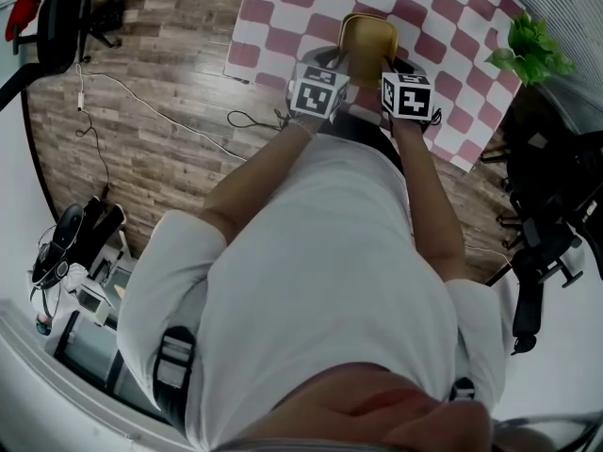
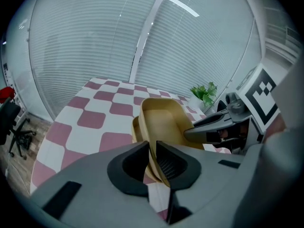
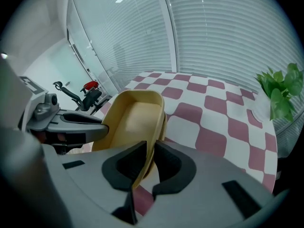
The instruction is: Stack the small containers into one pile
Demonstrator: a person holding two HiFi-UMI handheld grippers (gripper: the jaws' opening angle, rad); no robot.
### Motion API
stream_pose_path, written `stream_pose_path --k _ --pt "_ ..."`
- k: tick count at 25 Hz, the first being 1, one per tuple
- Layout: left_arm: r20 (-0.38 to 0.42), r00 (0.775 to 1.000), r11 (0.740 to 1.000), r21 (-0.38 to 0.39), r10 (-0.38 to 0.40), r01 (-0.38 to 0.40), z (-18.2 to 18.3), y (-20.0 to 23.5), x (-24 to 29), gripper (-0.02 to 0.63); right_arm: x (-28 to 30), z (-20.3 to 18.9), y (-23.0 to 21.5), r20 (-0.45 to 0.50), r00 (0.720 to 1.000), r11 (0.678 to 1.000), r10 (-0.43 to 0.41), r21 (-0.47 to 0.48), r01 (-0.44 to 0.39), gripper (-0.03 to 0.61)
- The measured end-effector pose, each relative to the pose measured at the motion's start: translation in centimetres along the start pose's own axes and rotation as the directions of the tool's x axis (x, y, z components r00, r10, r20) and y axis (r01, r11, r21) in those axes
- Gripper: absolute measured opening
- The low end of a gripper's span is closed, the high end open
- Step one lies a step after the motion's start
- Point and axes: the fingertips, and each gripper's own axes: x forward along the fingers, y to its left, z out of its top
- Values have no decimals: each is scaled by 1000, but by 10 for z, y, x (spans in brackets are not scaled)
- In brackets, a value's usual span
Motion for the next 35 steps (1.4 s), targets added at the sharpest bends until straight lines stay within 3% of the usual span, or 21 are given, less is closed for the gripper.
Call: stream_pose_path --k 6,9,13,14,17,35 --pt "-16 1000 1000 3 12 -12 -4 8 8 54 11 -1 1 -26 1000 1000 12 -14 -12 72" --pt "-17 1000 1000 10 11 -11 -2 9 6 54 13 -3 3 -29 999 999 41 -15 -41 152" --pt "10 999 999 35 37 -37 7 14 -4 54 4 -2 -8 -1 1000 1000 18 -14 -18 172" --pt "23 999 998 44 43 -44 10 15 -7 54 -1 1 -12 22 1000 1000 -4 -20 5 169" --pt "51 998 996 67 47 -50 18 15 -9 54 -11 15 -19 112 992 997 -52 -45 58 57" --pt "-14 999 997 74 37 -36 -2 24 19 46 14 4 -19 122 992 999 -19 -38 23 41"
